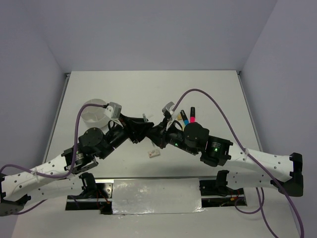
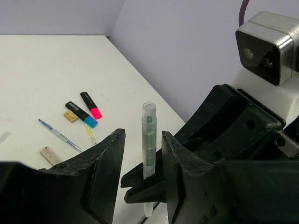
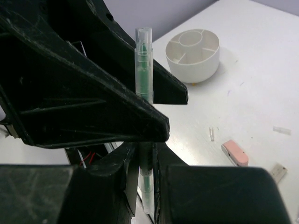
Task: Sort the stationery into containers
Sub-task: Place the pen in the storage box.
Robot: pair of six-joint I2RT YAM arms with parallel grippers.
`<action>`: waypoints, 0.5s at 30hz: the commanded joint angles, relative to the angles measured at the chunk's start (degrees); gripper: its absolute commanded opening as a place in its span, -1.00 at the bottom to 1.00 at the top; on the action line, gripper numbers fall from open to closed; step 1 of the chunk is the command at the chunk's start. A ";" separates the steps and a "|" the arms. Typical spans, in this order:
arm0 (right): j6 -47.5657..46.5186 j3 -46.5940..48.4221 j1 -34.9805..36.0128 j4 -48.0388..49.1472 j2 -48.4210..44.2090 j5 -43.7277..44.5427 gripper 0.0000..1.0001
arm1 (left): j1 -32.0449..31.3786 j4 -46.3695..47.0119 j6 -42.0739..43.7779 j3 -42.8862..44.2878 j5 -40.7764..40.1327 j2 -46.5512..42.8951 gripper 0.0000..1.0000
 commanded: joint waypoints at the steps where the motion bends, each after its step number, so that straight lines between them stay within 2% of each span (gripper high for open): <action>1: 1.16 -0.96 0.53 3.46 -0.83 -0.01 -1.00 | -0.41 0.40 1.81 2.56 -1.15 -0.81 -0.02; 6: 0.55 -2.89 1.15 3.98 -1.27 -0.28 -1.00 | -0.41 0.76 1.81 2.91 -1.77 -0.90 -0.46; 8: 0.20 -3.77 1.15 4.69 -1.62 -0.28 -1.00 | -0.41 0.93 1.90 3.09 -1.68 -0.81 -0.57; 9: 0.11 -4.38 1.15 5.04 -2.06 -0.19 -1.00 | -0.41 0.85 1.90 3.26 -1.68 -0.55 -0.72; 11: -0.32 -5.00 1.24 5.57 -2.32 -0.71 -1.00 | -0.41 0.67 1.99 3.53 -1.42 -0.11 -0.81; 12: -0.42 -5.00 1.15 5.83 -2.41 -0.98 -1.00 | -0.41 0.76 2.08 3.36 -1.33 0.15 -0.97; 13: -0.68 -5.00 1.15 5.83 -2.24 -1.16 -0.97 | -0.41 1.02 2.43 3.27 -1.24 0.33 -1.00; 14: -0.24 -4.83 1.15 5.49 -2.15 0.23 -0.75 | -0.41 1.19 2.86 3.18 -1.41 0.51 -1.00; 15: 0.02 -5.00 1.15 4.70 -2.15 1.20 0.23 | -0.41 1.02 3.83 3.27 -1.85 0.77 -1.00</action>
